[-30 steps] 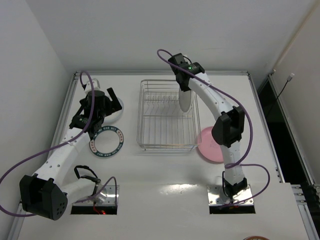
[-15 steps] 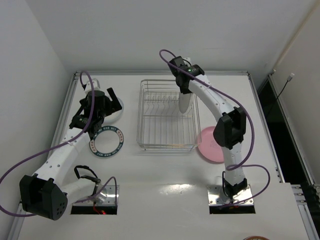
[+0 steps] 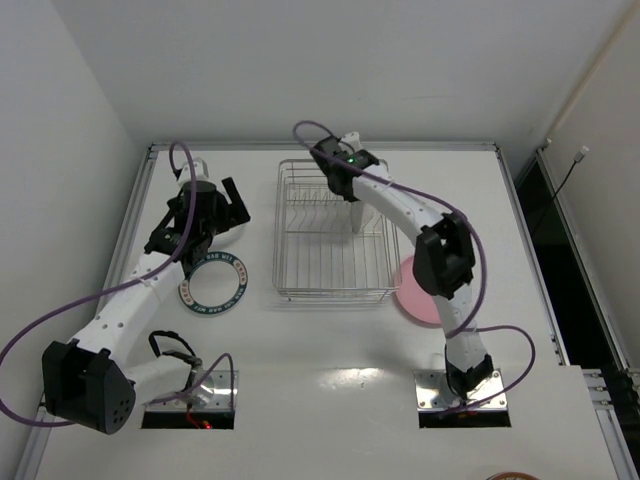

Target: Load the plates into the dish rack

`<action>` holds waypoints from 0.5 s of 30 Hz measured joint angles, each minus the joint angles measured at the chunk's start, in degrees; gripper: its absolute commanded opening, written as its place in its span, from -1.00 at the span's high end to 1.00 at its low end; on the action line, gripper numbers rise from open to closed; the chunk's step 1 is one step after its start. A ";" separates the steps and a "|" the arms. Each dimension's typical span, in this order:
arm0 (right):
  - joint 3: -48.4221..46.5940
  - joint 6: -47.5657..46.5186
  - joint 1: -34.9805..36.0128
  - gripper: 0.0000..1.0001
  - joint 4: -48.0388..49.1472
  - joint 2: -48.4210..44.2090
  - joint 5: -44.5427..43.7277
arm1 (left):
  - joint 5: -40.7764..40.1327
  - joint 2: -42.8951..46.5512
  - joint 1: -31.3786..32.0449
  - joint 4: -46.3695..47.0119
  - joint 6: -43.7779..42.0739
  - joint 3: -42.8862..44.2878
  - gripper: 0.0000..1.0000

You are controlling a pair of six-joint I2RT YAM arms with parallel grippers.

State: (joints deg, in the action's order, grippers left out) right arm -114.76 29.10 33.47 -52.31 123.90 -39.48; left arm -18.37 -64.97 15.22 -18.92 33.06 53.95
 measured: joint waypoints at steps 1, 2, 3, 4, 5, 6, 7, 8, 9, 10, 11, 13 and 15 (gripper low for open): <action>0.50 -0.22 0.50 1.00 0.72 2.12 -0.68 | 0.02 -0.15 0.22 -0.02 0.00 0.07 -1.00; 0.52 -0.81 1.33 1.00 -0.17 3.69 -6.23 | 0.11 -0.33 0.35 -0.07 0.00 0.24 -1.00; 0.50 -0.90 1.77 1.00 0.02 4.17 -7.78 | 0.11 -0.44 0.42 -0.09 0.00 0.35 -1.00; 0.55 -0.81 2.10 1.00 0.63 4.20 -8.11 | 0.11 -0.52 0.46 -0.11 0.00 0.42 -1.00; 0.76 -0.74 2.36 1.00 1.16 4.02 -8.13 | 0.17 -0.55 0.50 -0.09 0.00 0.44 -1.00; 0.94 -0.74 2.40 1.00 1.27 4.02 -8.44 | 0.13 -0.55 0.55 -0.15 0.00 0.52 -1.00; 1.11 -0.72 2.40 1.00 1.27 4.02 -8.68 | 0.15 -0.55 0.57 -0.11 0.00 0.55 -1.00; 1.14 -0.61 2.34 1.00 1.29 4.00 -8.63 | 0.15 -0.55 0.63 -0.13 0.00 0.59 -1.00; 1.14 -0.57 2.34 1.00 1.31 3.96 -8.57 | 0.15 -0.55 0.70 -0.13 0.00 0.61 -1.00; 1.14 -0.57 2.34 0.86 1.27 3.96 -8.59 | 0.15 -0.55 0.76 -0.15 0.00 0.61 -1.00; 1.14 -0.57 2.34 0.74 1.27 3.93 -8.59 | 0.15 -0.55 0.85 -0.15 0.00 0.59 -1.00; 1.49 -0.37 2.23 0.17 1.42 3.48 -8.46 | 0.17 -0.55 0.94 -0.15 0.00 0.61 -1.00; 2.03 0.63 2.10 -1.00 2.08 3.04 -4.74 | 0.15 -0.55 0.94 -0.13 0.00 0.61 -1.00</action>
State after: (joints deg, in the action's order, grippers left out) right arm -112.73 29.74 35.57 -50.24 126.93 -44.23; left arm -18.22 -65.52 16.16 -19.05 33.06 54.57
